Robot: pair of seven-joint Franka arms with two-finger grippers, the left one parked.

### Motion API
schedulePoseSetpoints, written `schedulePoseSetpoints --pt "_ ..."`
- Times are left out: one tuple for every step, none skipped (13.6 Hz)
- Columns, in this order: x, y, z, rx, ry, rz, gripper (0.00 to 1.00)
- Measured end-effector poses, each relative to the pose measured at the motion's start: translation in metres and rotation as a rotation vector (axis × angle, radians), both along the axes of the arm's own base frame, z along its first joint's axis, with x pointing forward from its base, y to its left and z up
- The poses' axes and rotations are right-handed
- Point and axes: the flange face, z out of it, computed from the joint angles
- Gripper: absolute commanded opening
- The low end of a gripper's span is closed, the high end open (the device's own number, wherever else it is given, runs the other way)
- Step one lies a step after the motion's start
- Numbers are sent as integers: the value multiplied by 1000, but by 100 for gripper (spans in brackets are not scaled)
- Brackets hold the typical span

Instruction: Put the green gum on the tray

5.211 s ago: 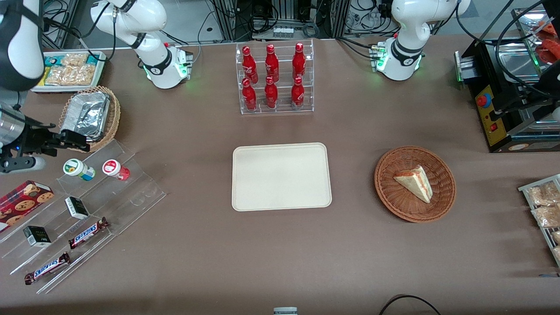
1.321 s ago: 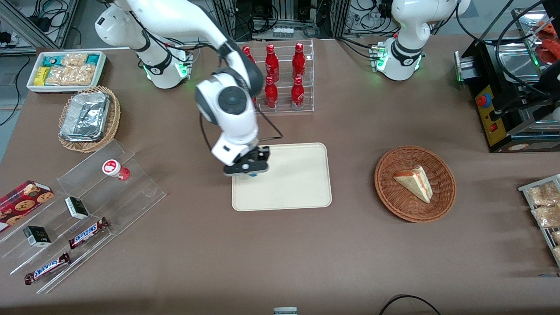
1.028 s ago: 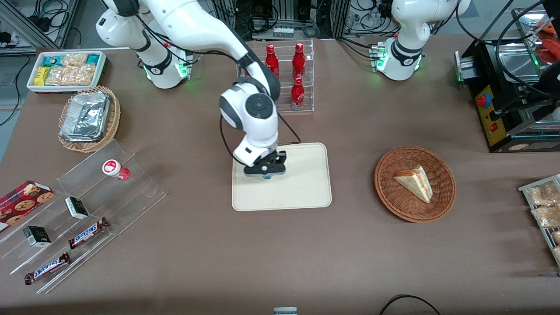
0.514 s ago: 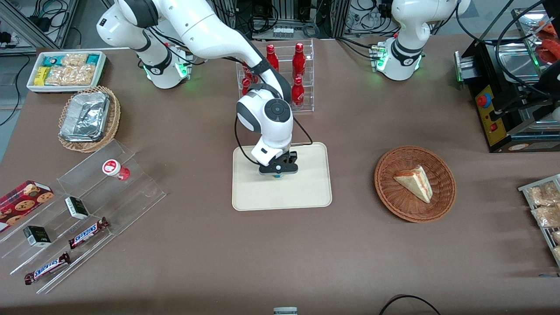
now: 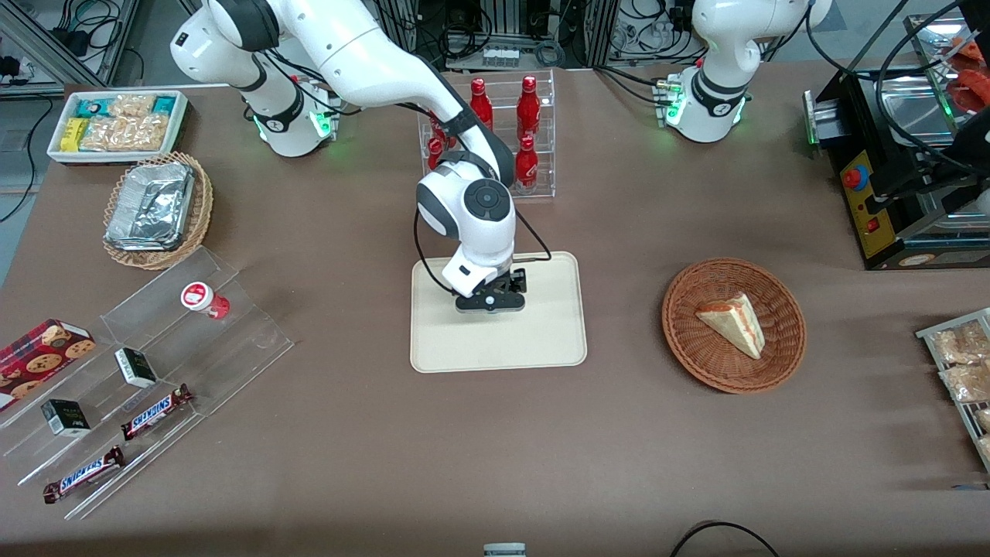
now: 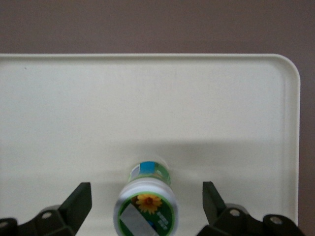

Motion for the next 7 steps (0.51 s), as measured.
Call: schedulePoseSetpoints --pt "10 -6 18 15 -20 -1 100" --pt "23 -19 40 29 -33 -1 100" --pt "34 -36 64 43 -39 -6 100" --pt "42 -55 90 59 -43 -17 100" --pt "46 -75 114 73 -42 -28 100" --pt "44 -95 135 80 -30 -24 100" --pt "39 -114 151 80 -10 -9 100"
